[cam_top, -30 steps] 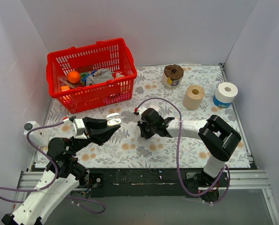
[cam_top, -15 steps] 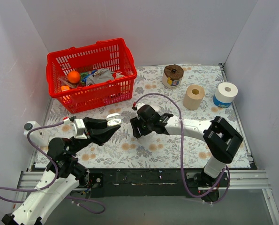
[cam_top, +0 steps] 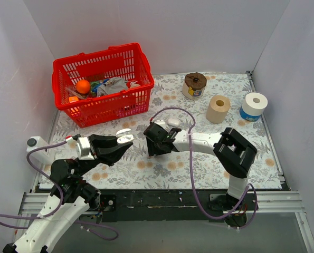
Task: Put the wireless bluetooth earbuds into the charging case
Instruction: Pick up the earbud from the center of the board.
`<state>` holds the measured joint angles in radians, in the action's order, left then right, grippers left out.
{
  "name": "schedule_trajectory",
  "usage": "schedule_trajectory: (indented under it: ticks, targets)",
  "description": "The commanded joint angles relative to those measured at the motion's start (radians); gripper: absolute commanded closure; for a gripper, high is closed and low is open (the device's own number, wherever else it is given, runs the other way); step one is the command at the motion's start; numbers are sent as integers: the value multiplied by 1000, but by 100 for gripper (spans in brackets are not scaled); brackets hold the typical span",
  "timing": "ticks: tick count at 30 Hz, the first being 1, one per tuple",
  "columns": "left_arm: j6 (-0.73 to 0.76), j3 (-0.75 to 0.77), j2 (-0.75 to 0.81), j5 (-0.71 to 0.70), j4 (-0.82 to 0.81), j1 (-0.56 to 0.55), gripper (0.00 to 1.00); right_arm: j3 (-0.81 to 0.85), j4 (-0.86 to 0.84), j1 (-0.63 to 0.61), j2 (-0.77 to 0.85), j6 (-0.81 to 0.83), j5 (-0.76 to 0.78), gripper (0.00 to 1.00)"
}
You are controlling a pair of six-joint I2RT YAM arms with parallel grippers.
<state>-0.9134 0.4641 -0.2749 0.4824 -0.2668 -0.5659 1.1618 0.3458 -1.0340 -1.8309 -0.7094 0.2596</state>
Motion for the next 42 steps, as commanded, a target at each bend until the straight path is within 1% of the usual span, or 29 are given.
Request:
schedule_trajectory:
  ticks: [1,12,17,23,28,33,37,42]
  targets:
    - [-1,-9,17,-16,15,4,100,35,47,-3,-24,-75,73,36]
    - [-2,-4,57,-24,55,4,100,27,76,-26,-60,-122,82,47]
    - [-7,-10,69,-22,58,3,100,35,99,-43,-93,-153,89,49]
    - [-7,-10,89,-19,75,3,100,27,113,-54,-102,-180,87,55]
    - [-15,-10,98,-21,81,4,100,9,119,-63,-90,-193,86,57]
    - [-24,-15,103,-18,80,4,100,1,125,-75,-76,-206,89,53]
    - [-28,-18,105,-15,80,3,100,1,128,-81,-79,-211,89,52]
    - [-30,-18,112,-16,87,4,100,-8,121,-81,-85,-217,84,58]
